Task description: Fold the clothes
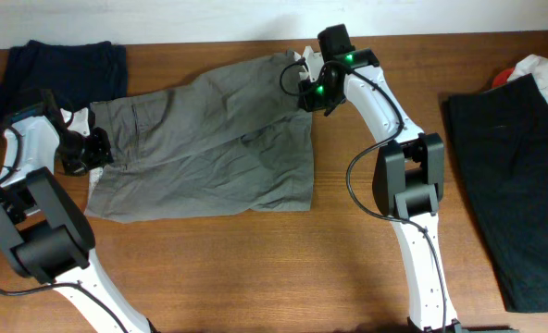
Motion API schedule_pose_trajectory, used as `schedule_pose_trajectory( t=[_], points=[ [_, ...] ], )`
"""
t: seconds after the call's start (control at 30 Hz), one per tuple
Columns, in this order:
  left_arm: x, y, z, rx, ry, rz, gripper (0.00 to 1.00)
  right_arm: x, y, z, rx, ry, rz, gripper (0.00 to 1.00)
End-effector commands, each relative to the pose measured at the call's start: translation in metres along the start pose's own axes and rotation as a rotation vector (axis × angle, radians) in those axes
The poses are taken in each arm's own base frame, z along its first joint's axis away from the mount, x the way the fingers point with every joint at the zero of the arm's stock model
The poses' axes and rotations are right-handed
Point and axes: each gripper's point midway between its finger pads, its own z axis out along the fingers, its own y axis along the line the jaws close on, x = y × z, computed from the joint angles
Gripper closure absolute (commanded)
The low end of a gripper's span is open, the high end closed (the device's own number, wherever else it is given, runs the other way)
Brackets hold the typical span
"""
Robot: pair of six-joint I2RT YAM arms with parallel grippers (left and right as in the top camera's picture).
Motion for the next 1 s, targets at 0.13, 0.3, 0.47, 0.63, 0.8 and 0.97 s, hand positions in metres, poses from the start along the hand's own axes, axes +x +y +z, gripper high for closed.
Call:
schedule_pose_trajectory(
  t=[0.13, 0.3, 0.47, 0.63, 0.8, 0.97],
  points=[
    [0.000, -0.005, 0.000, 0.016, -0.005, 0.014, 0.99, -0.011, 0.005, -0.020, 0.004, -0.017, 0.008, 0.96],
    [-0.011, -0.018, -0.050, 0.015, -0.017, -0.001, 1.00, -0.035, 0.023, -0.111, 0.016, -0.075, 0.058, 0.96],
    [-0.011, -0.029, -0.101, 0.005, -0.095, -0.045, 0.99, -0.011, 0.021, -0.171, 0.174, -0.041, 0.174, 0.96],
    [-0.005, -0.015, -0.124, -0.112, -0.117, -0.093, 1.00, -0.013, 0.075, -0.249, 0.067, -0.161, 0.135, 0.96],
    [-0.005, 0.000, -0.145, -0.210, -0.126, -0.102, 1.00, 0.024, 0.102, -0.299, 0.241, -0.153, 0.115, 0.96],
    [0.003, 0.003, -0.158, -0.247, -0.094, -0.091, 0.99, 0.085, 0.068, -0.237, 0.356, 0.159, 0.228, 0.96]
  ],
)
